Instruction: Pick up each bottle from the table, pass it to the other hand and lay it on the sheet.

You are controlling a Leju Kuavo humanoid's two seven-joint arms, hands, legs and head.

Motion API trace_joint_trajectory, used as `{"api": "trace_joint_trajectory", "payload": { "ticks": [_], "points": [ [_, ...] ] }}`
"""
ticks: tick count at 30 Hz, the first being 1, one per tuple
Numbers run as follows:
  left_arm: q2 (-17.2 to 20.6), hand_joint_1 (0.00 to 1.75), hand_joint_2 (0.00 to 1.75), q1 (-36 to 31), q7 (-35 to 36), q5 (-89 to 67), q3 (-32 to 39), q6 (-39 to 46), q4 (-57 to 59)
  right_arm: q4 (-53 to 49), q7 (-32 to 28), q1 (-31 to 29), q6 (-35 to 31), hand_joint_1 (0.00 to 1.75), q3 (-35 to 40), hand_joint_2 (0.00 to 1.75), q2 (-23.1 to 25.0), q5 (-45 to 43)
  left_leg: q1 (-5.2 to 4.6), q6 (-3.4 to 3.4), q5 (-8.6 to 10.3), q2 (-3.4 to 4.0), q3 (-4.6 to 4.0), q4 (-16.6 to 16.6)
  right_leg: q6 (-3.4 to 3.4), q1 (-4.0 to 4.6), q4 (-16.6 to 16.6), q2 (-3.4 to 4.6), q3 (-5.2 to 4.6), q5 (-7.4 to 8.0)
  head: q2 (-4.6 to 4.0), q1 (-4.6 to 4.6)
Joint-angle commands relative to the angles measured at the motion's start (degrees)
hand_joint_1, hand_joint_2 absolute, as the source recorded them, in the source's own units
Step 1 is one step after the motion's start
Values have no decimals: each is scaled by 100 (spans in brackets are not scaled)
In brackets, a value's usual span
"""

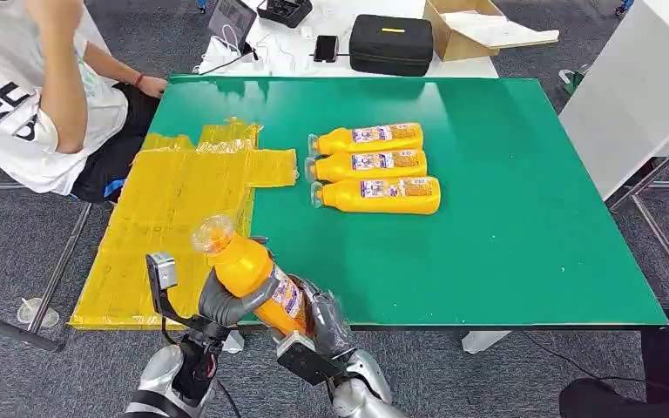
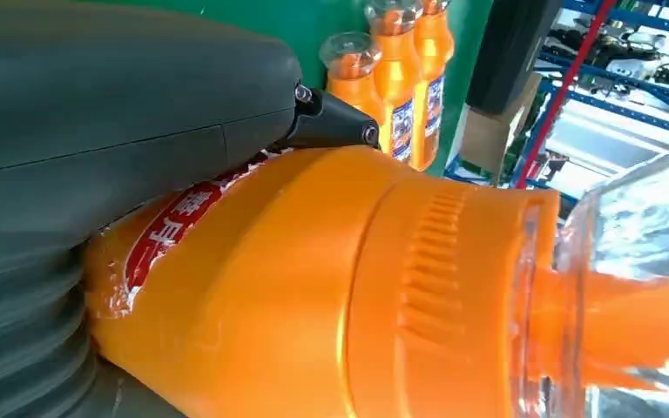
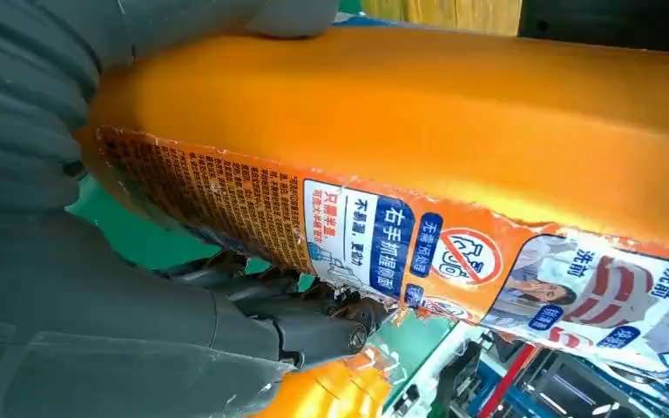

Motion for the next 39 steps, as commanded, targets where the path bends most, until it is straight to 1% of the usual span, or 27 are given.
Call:
{"api": "trace_joint_trajectory", "payload": {
  "ticks": [1, 2, 3, 4, 5, 6, 7, 9, 10, 12, 13, 14, 15, 16, 17, 21, 22, 23, 25, 26, 29, 30, 32, 34, 36, 38, 39],
  "points": [
    [159, 175, 175, -141, 80, 183, -90, -375, 205, 137, -18, -150, -57, 175, 43, 175, -26, -44, 0, 3, -5, 3, 18, -3, -7, 3, -4, -4, 18, -5, -2, 0],
    [162, 175, 175, -138, 133, 307, -79, -506, 223, 168, -18, -177, -102, 175, 10, 175, -21, -24, 4, 5, -11, 5, 31, -3, -11, 8, -7, -6, 33, -9, -2, 0],
    [158, 175, 175, -139, 226, 468, -54, -613, 255, 139, -18, -177, -121, 175, -30, 175, -18, -44, 1, 3, -5, 5, 15, -3, -7, 3, -3, -2, 15, -4, -2, 0],
    [168, 175, 175, -134, 309, 644, -37, -728, 284, 112, -18, -183, -154, 96, -62, 175, -16, -46, 3, 4, -10, 9, 30, -3, -11, 7, -6, -2, 31, -8, -2, 0],
    [175, 175, 175, -132, 317, 688, -23, -738, 291, 78, -18, -186, -177, 0, -96, 175, -7, -74, 1, 4, -7, 8, 21, -3, -9, 4, -5, 0, 20, -4, -2, 0],
    [185, 175, 175, -138, 375, 828, 10, -772, 303, -39, -18, -167, -224, 0, -154, 175, -6, -139, 0, 2, -4, 6, 13, -3, -6, 2, -3, -1, 12, -3, -2, 0],
    [199, 175, 175, -142, 397, 934, 74, -698, 285, -123, -18, -173, -88, 0, -211, 0, -8, -221, 2, 3, -8, 6, 24, -3, -10, 5, -5, -2, 24, -6, -2, 0],
    [233, 175, 175, -178, 381, 1010, 203, -541, 205, -621, -18, -63, 264, 0, -322, 0, -43, -491, 2, 3, -9, 6, 24, 0, -11, 6, -2, -4, 24, -7, -2, -2],
    [244, 175, 175, -238, 350, 1047, 361, -367, 141, -1064, -18, 54, 653, 0, -386, 0, -100, -796, 1, 2, -2, 4, 9, -1, -6, 3, -2, -3, 9, -2, -2, 0],
    [268, 175, 175, -387, 186, 801, 588, 131, 25, -1583, -18, 168, 1062, 0, -499, 0, -149, -1082, 1, 2, -2, 4, 5, 1, -6, 3, 1, -2, 4, -1, -2, -2],
    [250, 175, 175, -527, 58, 579, 778, 549, -5, -1933, -18, 263, 1413, 0, -610, 0, -172, -1317, 4, 3, -5, 3, 8, 6, -9, 7, 3, -6, 10, -4, -2, 0],
    [252, 175, 175, -646, -59, 334, 871, 875, -43, -2122, -18, 308, 1604, 0, -662, 0, -192, -1426, 3, 2, 2, -6, -5, 5, -7, 6, 4, -13, -2, -1, -2, 0],
    [234, 175, 175, -767, -138, 190, 994, 1118, -42, -2322, -18, 371, 1682, 0, -711, 0, -199, -1466, 5, 3, -1, -8, 4, 6, -10, 8, 4, -17, 9, -5, -2, -2],
    [235, 175, 175, -871, -178, 60, 1063, 1287, -51, -2466, -18, 419, 1741, 0, -743, 0, -205, -1496, 3, 1, 4, -9, -5, 4, -7, 5, 3, -15, -3, 0, -2, 0],
    [214, 175, 175, -1015, -370, -335, 1179, 1715, -57, -2669, -18, 503, 1811, 0, -760, 0, -217, -1496, 6, 1, 3, -19, 2, 8, -11, 10, 5, -29, 8, -5, -2, -2],
    [193, 175, 175, -1288, -545, -968, 1346, 2440, -18, -3142, -18, 686, 1700, 0, -705, 0, -246, -1549, 8, 0, 1, -18, 9, 9, -11, 12, 4, -29, 17, -9, -2, 0],
    [173, 175, 175, -1336, -594, -1077, 1404, 2588, 35, -3182, -18, 704, 1658, 0, -679, 0, -251, -1596, 5, -1, 5, -10, 2, 4, -7, 6, 3, -18, 6, -3, -2, -2],
    [177, 175, 175, -1356, -660, -1188, 1417, 2692, 57, -3183, -18, 704, 1652, 0, -651, 0, -262, -1615, 11, 4, -7, -12, 27, 9, -15, 16, 2, -27, 36, -15, -2, 0],
    [211, 175, 175, -1462, -956, -1759, 1488, 3419, 146, -3290, -18, 736, 1630, 0, -543, 0, -296, -1655, 3, -1, 6, -5, 5, 0, -5, 4, 0, -10, 7, -1, -2, -2],
    [232, 175, 175, -1512, -1022, -1948, 1534, 3697, 172, -3324, -18, 749, 1624, 0, -522, 0, -300, -1676, 4, 1, 1, -7, 17, 1, -9, 7, -1, -15, 21, -6, -2, 0],
    [274, 175, 175, -1544, -1051, -2043, 1554, 3758, 169, -3347, -18, 760, 1605, 0, -509, 0, -297, -1686, 3, -2, 3, -3, 8, 1, -7, 5, 1, -8, 10, -2, -2, 0],
    [340, 175, 175, -1580, -1216, -2670, 1460, 4419, 207, -3414, -18, 767, 1647, 0, -485, 0, -312, -1754, 6, -1, -1, -4, 21, 1, -12, 9, -1, -12, 25, -6, -2, 0],
    [560, 175, 175, -1761, -1075, -3853, 1294, 5128, 510, -3491, -18, 764, 1648, 0, -492, 0, -313, -1928, 5, -2, 1, -7, 18, 0, -11, 8, -1, -16, 22, -5, -2, 0],
    [736, 175, 175, -1928, -873, -4638, 1169, 5423, 869, -3477, -18, 734, 1657, 0, -509, 0, -314, -1989, 6, -2, 1, 0, 20, 1, -13, 10, 0, -11, 22, -4, -2, 0],
    [973, 175, 175, -2171, -474, -5732, 1026, 5679, 1574, -3447, -18, 690, 1710, 0, -529, 0, -311, -2033, 3, -3, 6, -2, 14, -4, -8, 5, -2, -8, 13, 0, -2, 0],
    [1100, 175, 175, -2244, -389, -6150, 969, 5672, 2057, -3367, -18, 666, 1749, 0, -545, 0, -299, -2050, 1, -3, 7, -1, 16, -6, -8, 3, -3, -7, 15, 1, -2, 0],
    [1153, 175, 175, -2261, -331, -6330, 925, 5592, 2239, -3360, -18, 666, 1770, 0, -557, 0, -299, -2059, 2, -2, 6, 3, 33, -11, -12, 5, -8, -7, 30, 0, -2, 0]
  ]
}}
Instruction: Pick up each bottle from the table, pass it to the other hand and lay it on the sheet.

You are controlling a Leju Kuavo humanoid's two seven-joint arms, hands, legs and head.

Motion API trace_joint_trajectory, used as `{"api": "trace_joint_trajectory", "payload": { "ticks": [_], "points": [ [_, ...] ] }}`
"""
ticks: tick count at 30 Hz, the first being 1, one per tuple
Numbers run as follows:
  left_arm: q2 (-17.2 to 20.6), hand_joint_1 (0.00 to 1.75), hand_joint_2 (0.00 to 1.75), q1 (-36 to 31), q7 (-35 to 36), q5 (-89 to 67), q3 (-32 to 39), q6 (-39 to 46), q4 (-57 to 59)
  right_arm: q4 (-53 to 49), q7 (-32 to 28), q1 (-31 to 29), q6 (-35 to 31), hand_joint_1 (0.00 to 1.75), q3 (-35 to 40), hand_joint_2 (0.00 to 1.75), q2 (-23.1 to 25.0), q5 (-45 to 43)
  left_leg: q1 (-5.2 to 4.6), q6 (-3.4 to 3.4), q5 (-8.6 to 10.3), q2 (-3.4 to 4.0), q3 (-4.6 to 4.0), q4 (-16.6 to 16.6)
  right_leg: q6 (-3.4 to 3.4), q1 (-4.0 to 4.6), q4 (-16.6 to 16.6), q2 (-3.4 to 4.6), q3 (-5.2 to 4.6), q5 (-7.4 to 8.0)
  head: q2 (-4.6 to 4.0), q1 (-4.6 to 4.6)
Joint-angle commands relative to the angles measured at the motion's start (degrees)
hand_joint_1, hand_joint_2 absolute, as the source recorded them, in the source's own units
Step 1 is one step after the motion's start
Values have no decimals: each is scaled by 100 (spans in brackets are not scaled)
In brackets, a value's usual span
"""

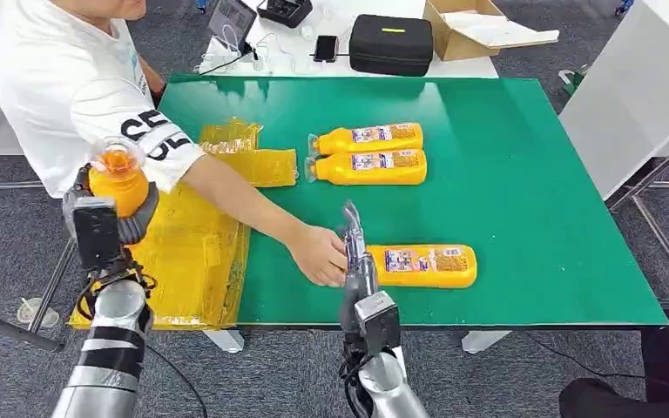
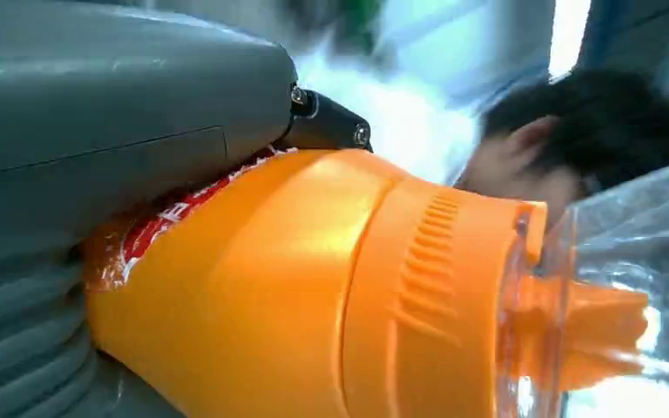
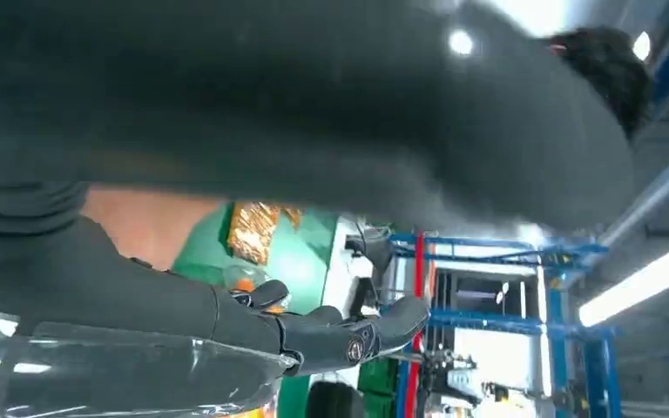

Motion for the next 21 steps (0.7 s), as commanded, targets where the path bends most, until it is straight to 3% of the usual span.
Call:
{"api": "trace_joint_trajectory", "payload": {
  "ticks": [1, 10, 19, 20, 21],
  "points": [
    [785, 175, 175, -753, 523, -1820, -404, 187, 2231, 39, 11, -145, 143, 0, 14, 0, -194, -118, 5, 3, -5, 4, 39, -10, -14, 9, -12, -7, 41, -4, 0, 0],
    [1026, 175, 175, -659, 396, -2185, -549, -594, 2776, 211, 11, -222, 388, 0, -30, 0, -144, -157, 2, 3, -6, 9, 23, -3, -8, 5, -4, 0, 23, -5, 0, 2],
    [1032, 175, 175, -652, 382, -2178, -542, -586, 2783, 216, 11, -226, 390, 0, -32, 0, -141, -155, 2, 3, -6, 11, 22, -4, -8, 4, -5, 2, 21, -4, 0, 2],
    [1090, 175, 175, -627, 201, -2145, -542, -1139, 2959, 388, 11, -287, 487, 0, -84, 0, -87, -187, 6, 3, -11, 13, 35, -4, -13, 10, -7, 2, 36, -7, 0, 0],
    [1090, 175, 175, -627, 201, -2145, -542, -1139, 2959, 388, 11, -287, 487, 0, -84, 0, -87, -187, 2, 2, -4, 7, 12, -3, -7, 4, -3, 0, 11, -2, 0, 0]
  ]
}}
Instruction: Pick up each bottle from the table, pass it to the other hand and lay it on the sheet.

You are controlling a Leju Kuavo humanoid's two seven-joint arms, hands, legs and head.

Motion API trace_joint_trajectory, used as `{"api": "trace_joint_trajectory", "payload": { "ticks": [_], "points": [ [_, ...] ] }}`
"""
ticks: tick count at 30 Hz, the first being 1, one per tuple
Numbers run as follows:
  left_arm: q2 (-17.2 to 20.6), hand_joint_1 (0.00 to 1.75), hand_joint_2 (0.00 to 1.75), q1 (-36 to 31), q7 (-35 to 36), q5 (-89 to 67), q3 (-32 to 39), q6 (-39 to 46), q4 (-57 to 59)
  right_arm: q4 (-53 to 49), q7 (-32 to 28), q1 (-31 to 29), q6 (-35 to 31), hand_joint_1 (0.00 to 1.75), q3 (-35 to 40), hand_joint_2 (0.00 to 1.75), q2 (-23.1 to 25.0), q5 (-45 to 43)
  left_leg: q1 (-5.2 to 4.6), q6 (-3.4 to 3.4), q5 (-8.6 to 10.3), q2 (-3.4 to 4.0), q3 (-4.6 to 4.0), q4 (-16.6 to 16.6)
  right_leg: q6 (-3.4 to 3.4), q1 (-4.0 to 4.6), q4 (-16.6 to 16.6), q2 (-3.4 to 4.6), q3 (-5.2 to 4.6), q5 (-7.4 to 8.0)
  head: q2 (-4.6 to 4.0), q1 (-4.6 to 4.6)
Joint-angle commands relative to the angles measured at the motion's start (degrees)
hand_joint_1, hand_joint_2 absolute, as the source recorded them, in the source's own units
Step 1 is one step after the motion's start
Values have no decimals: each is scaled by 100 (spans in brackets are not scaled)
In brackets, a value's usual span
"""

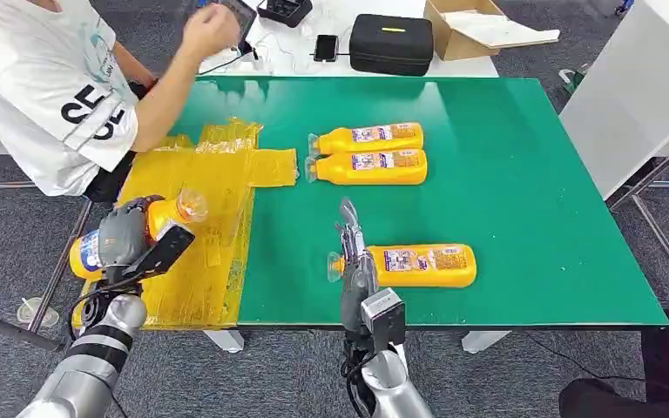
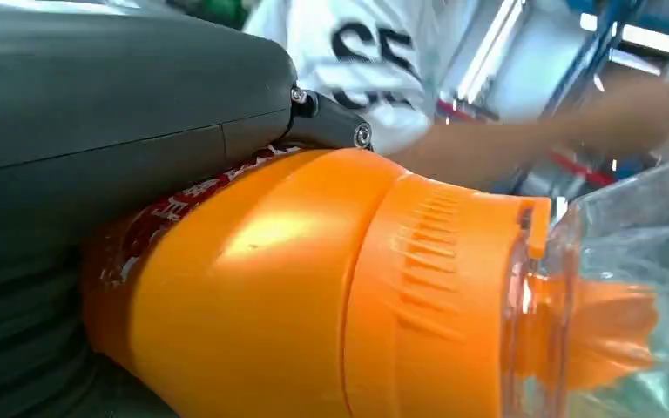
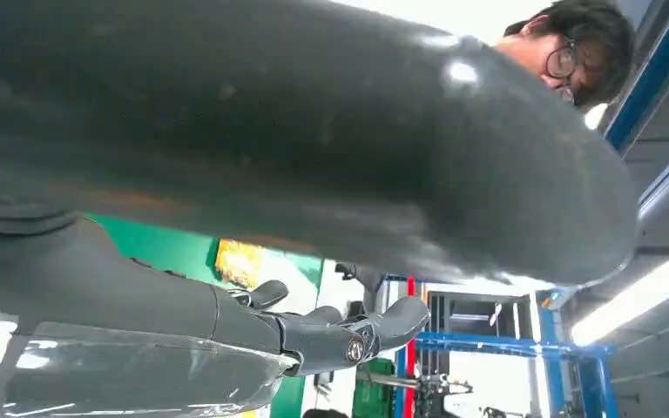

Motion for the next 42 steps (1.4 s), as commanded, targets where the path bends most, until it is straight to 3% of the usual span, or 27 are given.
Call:
{"api": "trace_joint_trajectory", "payload": {
  "ticks": [1, 9, 17, 18, 19, 20, 25, 26, 37, 42],
  "points": [
    [353, 175, 175, -231, -313, -60, -313, -753, 1035, 500, 11, -302, 171, 0, -75, 0, -63, -67, 4, 4, -5, 6, 21, -2, -8, 7, -6, -1, 22, -3, 0, 0],
    [405, 175, 175, -204, -628, -252, -598, -1297, 1176, 812, 25, -425, 298, 0, -59, 0, -1, -83, 2, 2, -1, 4, 13, -3, -6, 4, -5, -2, 14, 0, 0, 0],
    [549, 169, 175, -319, -765, -880, -1433, -1822, 1494, 1217, 89, -553, 497, 0, -54, 0, 56, -132, 6, 6, -2, 2, 36, -5, -11, 10, -11, -8, 43, -4, 0, 0],
    [537, 82, 175, -304, -759, -874, -1430, -1823, 1502, 1222, 88, -549, 497, 0, -54, 0, 54, -132, 4, 4, 3, -1, 29, -6, -9, 6, -9, -9, 35, -1, 0, 0],
    [517, 16, 175, -317, -769, -851, -1486, -2033, 1566, 1296, 87, -570, 513, 0, -60, 0, 67, -134, 2, 3, 5, -6, 21, -4, -6, 4, -6, -14, 29, -1, 0, 0],
    [506, 2, 175, -319, -777, -780, -1496, -2178, 1578, 1325, 87, -576, 528, 0, -68, 0, 76, -134, 3, 5, 3, -6, 32, -7, -9, 6, -11, -16, 40, -2, 2, 0],
    [571, 0, 175, -174, -791, -287, -1629, -2653, 1324, 1417, 108, -606, 577, 0, -86, 0, 110, -147, 3, 5, 0, -1, 37, -8, -10, 6, -11, -13, 45, -4, 2, 0],
    [579, 0, 0, -141, -791, -108, -1684, -2784, 1248, 1447, 128, -609, 573, 0, -103, 0, 120, -156, 0, 4, 2, 0, 32, -8, -7, 2, -8, -9, 39, -2, 0, 0],
    [705, 0, 0, -60, -791, 640, -1936, -3291, 909, 1584, 163, -654, 574, 0, -143, 0, 152, -180, 2, 4, 3, 0, 36, -6, -9, 4, -8, -9, 44, 1, 0, 2],
    [1216, 0, 0, 267, -791, 2241, -2287, -4344, -53, 1792, 183, -723, 580, 0, -189, 0, 173, -210, 1, 3, 3, 6, 41, -8, -8, 3, -8, -2, 48, 1, 0, 2]
  ]
}}
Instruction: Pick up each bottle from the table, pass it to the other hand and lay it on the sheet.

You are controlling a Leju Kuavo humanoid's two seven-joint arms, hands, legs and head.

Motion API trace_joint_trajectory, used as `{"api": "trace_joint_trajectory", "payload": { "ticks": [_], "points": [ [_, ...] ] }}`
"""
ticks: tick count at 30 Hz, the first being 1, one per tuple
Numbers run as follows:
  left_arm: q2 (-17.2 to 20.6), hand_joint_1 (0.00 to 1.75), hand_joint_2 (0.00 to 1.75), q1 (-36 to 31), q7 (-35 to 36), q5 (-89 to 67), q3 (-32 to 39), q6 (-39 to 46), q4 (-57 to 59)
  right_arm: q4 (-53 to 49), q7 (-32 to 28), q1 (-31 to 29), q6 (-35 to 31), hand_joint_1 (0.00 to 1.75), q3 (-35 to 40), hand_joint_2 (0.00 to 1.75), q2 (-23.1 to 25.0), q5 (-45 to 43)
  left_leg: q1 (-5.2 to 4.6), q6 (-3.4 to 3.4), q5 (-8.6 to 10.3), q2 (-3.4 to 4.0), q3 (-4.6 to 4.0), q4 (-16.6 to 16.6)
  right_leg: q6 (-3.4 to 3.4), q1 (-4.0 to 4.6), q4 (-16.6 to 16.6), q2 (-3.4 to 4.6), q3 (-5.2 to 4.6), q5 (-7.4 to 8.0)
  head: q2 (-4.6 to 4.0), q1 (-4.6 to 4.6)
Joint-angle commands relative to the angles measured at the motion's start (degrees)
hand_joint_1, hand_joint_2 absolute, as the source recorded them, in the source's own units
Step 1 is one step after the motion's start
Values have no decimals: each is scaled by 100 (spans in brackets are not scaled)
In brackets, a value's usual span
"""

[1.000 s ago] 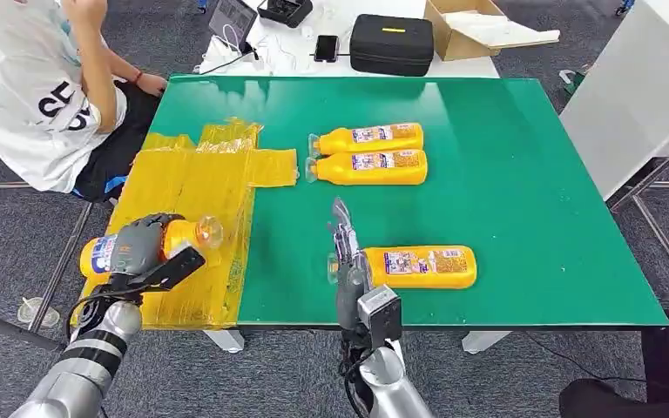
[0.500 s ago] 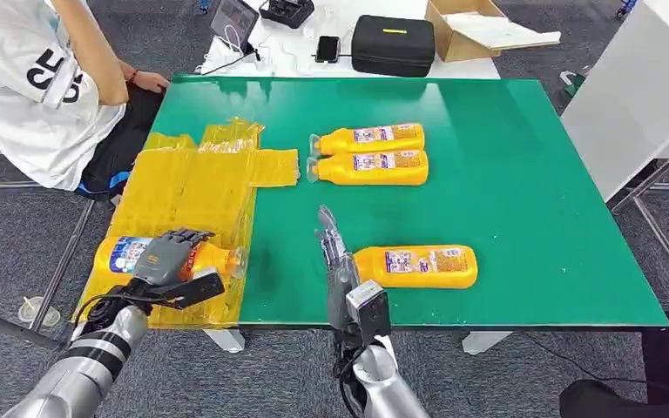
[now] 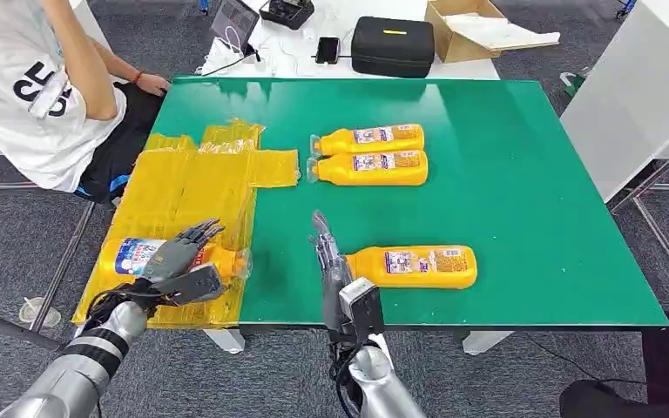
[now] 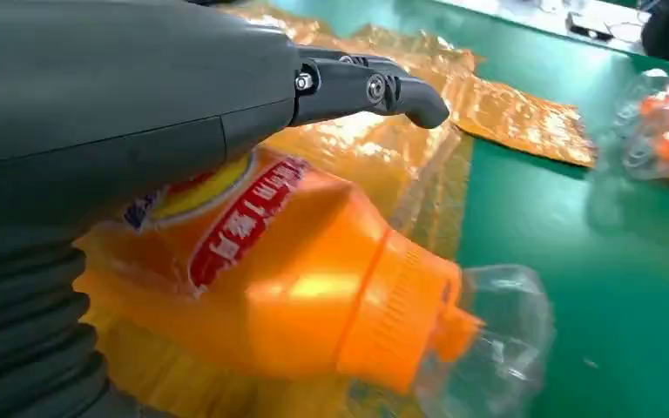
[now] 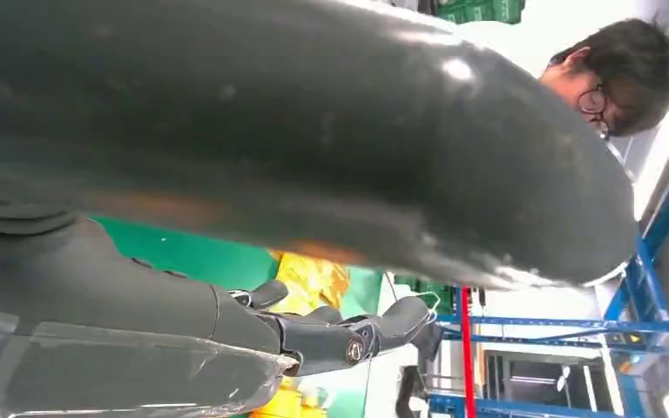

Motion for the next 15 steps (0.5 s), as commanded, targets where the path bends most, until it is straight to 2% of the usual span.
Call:
{"api": "trace_joint_trajectory", "payload": {
  "ticks": [1, 3, 4, 5, 6, 7, 10, 12, 15],
  "points": [
    [600, 0, 0, 502, 30, 1646, -672, -971, -960, 655, 26, -303, 0, 0, -140, 0, -22, -41, 3, 4, -10, 32, 32, -9, -11, 7, -12, 22, 24, 1, 0, 0],
    [446, 0, 0, 756, 30, 2407, -518, -550, -1574, 603, 13, -290, -147, 0, -132, 0, -54, 79, 3, 4, -12, 39, 38, -10, -12, 7, -12, 28, 27, 0, 0, 0],
    [255, 0, 0, 735, 30, 2450, -442, -385, -1508, 560, 25, -286, -174, 0, -132, 0, -83, 114, 1, 3, -8, 23, 27, -7, -7, 4, -9, 15, 18, 0, 2, -2],
    [-32, 0, 175, 872, 30, 2950, 81, 21, -1805, 523, 109, -298, -413, 0, -82, 0, -145, 367, -1, 4, -4, 9, 20, -5, -5, 2, -6, 0, 13, -2, 0, 0],
    [-263, 0, 175, 907, 30, 3137, 434, 207, -1897, 445, 215, -288, -571, 0, -41, 0, -205, 566, 3, 6, -7, 5, 23, -3, -7, 7, -8, -8, 20, -5, 0, 0],
    [-635, 0, 175, 911, 30, 3352, 994, 503, -2055, 367, 473, -314, -852, 0, 33, 175, -335, 953, -1, 6, -1, -4, 11, -2, -3, 2, -4, -15, 7, -4, 0, 2],
    [-788, 0, 175, 786, 30, 3128, 1253, 399, -1941, 207, 561, -276, -768, 0, -66, 175, -384, 996, 6, 12, -4, -20, 3, 8, -3, 9, -6, -35, 7, -8, 0, 0],
    [-1157, 0, 175, 925, 30, 3244, 2078, 1090, -2350, 147, 774, -280, -1100, 0, -71, 175, -468, 1449, 0, 7, -3, -5, -3, 3, -2, 2, -5, -13, -2, -3, 0, 4],
    [-1183, 0, 175, 907, 30, 3167, 2190, 1029, -2345, 5, 818, -246, -1031, 0, -150, 175, -534, 1469, 0, 9, -10, 3, 3, 6, -5, 5, -5, -8, 6, -5, 0, 0]
  ]
}}
